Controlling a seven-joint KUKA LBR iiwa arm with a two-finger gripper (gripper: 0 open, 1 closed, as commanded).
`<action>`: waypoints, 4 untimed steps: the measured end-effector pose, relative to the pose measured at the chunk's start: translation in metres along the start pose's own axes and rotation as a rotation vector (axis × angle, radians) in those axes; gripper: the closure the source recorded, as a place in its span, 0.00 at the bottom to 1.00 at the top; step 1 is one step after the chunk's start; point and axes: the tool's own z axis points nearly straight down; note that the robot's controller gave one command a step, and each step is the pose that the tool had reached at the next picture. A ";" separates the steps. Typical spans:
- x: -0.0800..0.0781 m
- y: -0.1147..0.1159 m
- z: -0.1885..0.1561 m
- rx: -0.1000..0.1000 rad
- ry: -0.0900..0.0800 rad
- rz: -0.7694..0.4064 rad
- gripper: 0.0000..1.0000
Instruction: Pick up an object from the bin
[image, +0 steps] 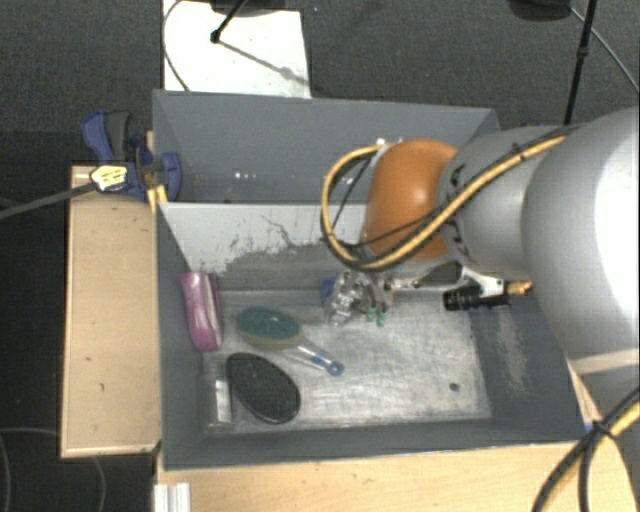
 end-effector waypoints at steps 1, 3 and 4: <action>0.004 0.001 0.001 0.003 0.017 -0.003 0.00; 0.031 0.042 0.023 0.001 0.004 -0.055 1.00; 0.055 0.067 -0.097 -0.004 -0.003 -0.280 1.00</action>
Offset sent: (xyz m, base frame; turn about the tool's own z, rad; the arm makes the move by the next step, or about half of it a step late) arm 0.0000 0.0000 0.0000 0.0000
